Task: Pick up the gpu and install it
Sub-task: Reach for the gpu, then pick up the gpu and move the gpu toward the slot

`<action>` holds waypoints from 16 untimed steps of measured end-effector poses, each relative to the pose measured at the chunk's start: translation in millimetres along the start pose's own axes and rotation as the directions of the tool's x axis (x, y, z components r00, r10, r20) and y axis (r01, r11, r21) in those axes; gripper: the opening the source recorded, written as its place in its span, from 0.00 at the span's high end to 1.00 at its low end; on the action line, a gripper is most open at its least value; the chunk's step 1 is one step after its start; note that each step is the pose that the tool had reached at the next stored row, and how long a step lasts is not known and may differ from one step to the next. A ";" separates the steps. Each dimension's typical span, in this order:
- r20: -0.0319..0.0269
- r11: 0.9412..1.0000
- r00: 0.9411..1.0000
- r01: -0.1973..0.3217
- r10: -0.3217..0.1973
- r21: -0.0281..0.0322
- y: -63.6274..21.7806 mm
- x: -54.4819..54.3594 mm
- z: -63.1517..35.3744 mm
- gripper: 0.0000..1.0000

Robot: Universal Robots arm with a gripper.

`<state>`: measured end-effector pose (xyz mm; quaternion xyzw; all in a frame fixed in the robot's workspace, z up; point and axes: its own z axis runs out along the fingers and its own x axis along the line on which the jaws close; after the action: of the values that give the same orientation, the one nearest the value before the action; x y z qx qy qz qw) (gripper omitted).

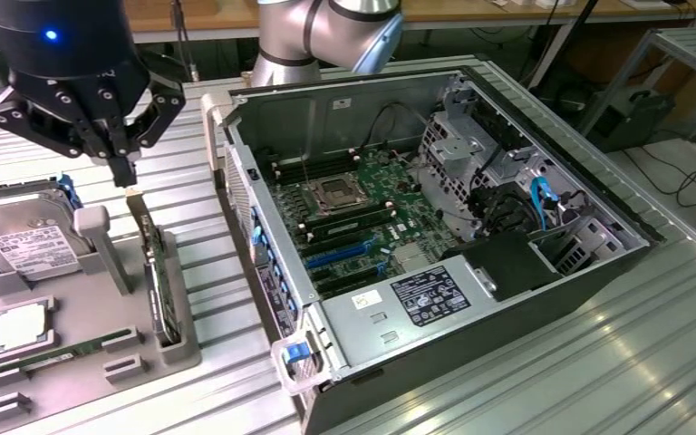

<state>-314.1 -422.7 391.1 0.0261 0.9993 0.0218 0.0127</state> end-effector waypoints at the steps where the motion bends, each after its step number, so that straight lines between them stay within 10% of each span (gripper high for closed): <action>1: 0.000 1.000 1.000 0.001 -0.001 0.000 -0.4 2.2 0.0 0.89; 16: 0.000 1.000 1.000 0.009 -0.009 0.000 -3.5 19.0 -0.5 0.89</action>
<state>-333.3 -425.2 391.0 0.0215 0.9994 0.0219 0.0126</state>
